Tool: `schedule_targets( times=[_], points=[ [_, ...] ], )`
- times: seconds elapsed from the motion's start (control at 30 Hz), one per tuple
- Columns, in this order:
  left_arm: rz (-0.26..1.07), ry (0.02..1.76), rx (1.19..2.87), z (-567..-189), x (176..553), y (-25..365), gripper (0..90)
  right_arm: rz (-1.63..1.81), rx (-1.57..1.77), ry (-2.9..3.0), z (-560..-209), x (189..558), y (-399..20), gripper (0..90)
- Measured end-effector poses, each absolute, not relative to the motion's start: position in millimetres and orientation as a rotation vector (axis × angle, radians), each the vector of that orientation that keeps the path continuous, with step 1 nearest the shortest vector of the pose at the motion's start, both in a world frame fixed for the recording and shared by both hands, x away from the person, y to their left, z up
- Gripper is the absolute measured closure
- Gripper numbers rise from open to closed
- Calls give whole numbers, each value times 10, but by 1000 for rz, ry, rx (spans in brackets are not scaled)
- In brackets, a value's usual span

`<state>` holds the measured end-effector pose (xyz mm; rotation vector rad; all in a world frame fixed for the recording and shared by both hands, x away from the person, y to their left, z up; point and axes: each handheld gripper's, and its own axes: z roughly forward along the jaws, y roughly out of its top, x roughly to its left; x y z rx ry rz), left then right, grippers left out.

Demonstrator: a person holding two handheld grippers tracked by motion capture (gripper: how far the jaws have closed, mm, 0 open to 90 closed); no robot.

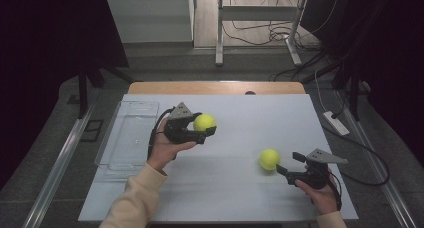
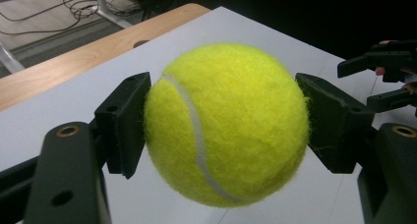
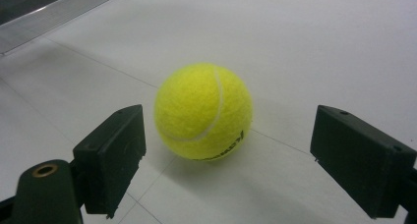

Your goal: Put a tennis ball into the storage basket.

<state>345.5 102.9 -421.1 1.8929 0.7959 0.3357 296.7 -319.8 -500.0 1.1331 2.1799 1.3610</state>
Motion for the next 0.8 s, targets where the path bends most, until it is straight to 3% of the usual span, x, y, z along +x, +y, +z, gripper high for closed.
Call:
schedule_targets(
  times=[0.8],
  points=[
    [372, 840, 1862, -4249, 3419, 1318, 266, 1349, 1127, 2175, -4998, 2963, -3197, 129]
  ],
)
